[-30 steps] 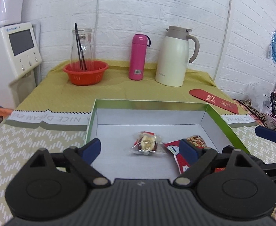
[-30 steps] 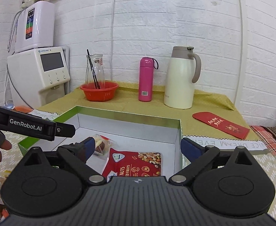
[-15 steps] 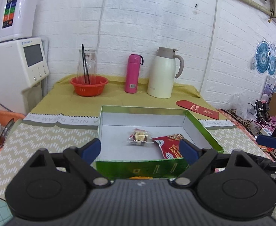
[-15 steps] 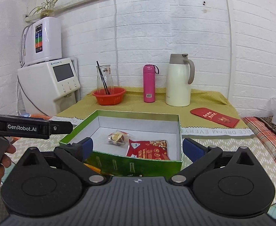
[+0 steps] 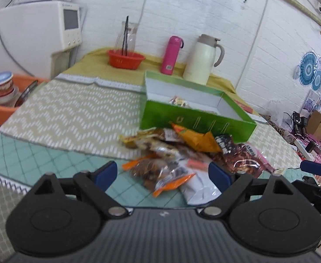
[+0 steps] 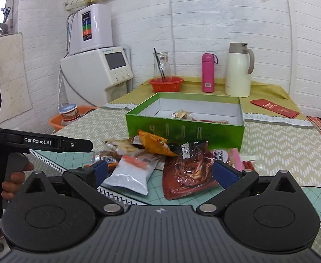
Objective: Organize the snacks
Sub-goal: 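Grasp the brown snack bag with the left tool while the right grasps red sausage sticks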
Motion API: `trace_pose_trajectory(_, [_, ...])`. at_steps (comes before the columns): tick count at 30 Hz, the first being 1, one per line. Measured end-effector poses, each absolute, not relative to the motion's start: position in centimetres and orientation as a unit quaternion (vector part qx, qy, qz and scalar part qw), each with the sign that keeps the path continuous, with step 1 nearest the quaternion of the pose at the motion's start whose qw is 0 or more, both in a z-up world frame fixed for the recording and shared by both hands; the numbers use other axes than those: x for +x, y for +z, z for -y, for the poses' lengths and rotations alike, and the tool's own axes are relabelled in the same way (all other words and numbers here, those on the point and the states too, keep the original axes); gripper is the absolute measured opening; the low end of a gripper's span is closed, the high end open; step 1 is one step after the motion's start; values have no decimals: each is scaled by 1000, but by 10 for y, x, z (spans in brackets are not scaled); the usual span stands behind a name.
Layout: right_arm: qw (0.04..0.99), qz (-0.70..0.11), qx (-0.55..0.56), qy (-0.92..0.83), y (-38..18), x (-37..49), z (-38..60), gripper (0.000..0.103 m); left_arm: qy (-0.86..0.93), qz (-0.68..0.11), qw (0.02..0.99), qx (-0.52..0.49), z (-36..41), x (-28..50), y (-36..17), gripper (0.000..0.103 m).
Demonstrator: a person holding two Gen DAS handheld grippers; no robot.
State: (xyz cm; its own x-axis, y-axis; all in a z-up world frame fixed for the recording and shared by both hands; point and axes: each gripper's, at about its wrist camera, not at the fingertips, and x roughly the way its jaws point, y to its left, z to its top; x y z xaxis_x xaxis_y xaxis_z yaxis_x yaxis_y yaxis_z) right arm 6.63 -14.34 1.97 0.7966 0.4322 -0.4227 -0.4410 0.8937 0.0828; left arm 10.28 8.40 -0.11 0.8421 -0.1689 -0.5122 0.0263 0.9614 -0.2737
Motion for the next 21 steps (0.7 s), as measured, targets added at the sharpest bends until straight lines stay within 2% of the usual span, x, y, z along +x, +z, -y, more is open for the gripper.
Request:
trace_pose_trajectory(9, [916, -280, 14, 288, -18, 92, 95, 103, 9, -295, 945, -143, -117, 78, -28, 89])
trace_pose_trajectory(19, [921, -269, -20, 280, -39, 107, 80, 103, -42, -290, 940, -173, -113, 99, -26, 89])
trace_pose_trajectory(20, [924, -264, -21, 274, -39, 105, 83, 98, -54, -289, 939, -177, -108, 104, -25, 89])
trace_pose_trajectory(21, [928, -260, -23, 267, -39, 103, 87, 80, -69, -288, 938, -181, -103, 110, -25, 89])
